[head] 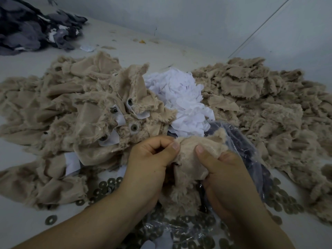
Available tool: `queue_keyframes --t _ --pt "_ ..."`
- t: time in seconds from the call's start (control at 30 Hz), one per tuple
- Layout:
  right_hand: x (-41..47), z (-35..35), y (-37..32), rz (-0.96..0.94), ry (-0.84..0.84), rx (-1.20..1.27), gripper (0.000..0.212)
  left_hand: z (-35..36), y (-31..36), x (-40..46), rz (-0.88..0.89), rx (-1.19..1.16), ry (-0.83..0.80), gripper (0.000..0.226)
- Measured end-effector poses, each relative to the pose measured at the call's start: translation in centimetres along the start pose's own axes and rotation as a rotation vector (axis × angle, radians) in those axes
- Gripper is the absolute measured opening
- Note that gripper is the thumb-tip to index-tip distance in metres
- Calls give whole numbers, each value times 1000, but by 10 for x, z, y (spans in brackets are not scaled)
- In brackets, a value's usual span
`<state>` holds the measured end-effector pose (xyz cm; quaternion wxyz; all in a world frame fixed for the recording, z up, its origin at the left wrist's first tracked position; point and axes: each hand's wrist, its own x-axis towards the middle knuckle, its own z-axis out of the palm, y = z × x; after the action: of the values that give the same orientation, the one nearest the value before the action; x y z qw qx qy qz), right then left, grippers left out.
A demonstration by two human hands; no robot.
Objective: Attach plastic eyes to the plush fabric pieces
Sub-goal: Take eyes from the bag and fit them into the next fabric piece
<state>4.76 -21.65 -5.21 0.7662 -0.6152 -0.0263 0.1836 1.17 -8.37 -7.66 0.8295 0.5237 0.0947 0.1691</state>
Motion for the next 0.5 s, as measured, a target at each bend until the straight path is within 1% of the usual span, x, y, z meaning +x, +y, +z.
queue_keyframes --t 0.23,0.43,0.5 --pt "1 2 -4 108 1 155 25 1 -3 0 -25 16 35 14" --pt "3 2 1 111 29 99 28 0 -5 0 8 4 -1 23" --pt "4 2 2 117 24 117 25 -1 -5 0 46 27 -24 16"
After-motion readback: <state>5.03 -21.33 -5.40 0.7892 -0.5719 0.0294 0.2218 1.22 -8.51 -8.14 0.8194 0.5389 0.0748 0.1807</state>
